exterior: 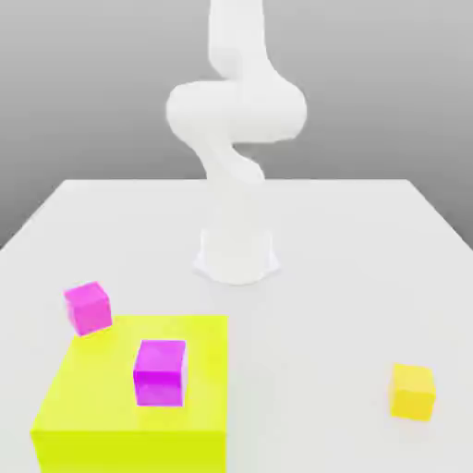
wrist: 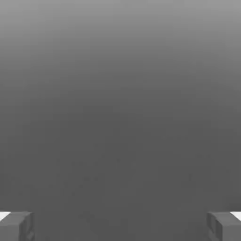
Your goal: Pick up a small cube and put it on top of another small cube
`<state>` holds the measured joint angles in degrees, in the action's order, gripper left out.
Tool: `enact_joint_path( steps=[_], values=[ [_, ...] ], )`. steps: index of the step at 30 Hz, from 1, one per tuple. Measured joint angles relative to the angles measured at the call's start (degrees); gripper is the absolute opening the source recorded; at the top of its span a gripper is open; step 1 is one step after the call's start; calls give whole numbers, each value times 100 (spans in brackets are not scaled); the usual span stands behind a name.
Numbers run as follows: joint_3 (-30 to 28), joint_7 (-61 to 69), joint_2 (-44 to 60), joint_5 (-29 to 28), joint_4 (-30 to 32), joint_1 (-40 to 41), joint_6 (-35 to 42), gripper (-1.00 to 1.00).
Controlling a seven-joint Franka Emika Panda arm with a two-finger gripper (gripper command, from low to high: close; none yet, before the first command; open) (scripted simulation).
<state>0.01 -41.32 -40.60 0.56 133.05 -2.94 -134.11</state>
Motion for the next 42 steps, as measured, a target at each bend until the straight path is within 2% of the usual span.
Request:
enact_joint_path(
  steps=[8,16,24,29,30,37,42],
  values=[
    [22,1432,1699,131,408,-969,-745,0],
    [315,2786,3359,196,808,-1660,-1477,0],
    [600,3750,5025,-280,1208,-2295,-2215,0],
    [434,3664,6065,-600,1091,-2489,-2983,0],
    [394,3637,6242,-637,1059,-2522,-3125,-100],
    [391,3623,6271,-657,1054,-2523,-3140,-100],
    [565,3806,5378,-410,1224,-2393,-2419,-100]
  ],
)
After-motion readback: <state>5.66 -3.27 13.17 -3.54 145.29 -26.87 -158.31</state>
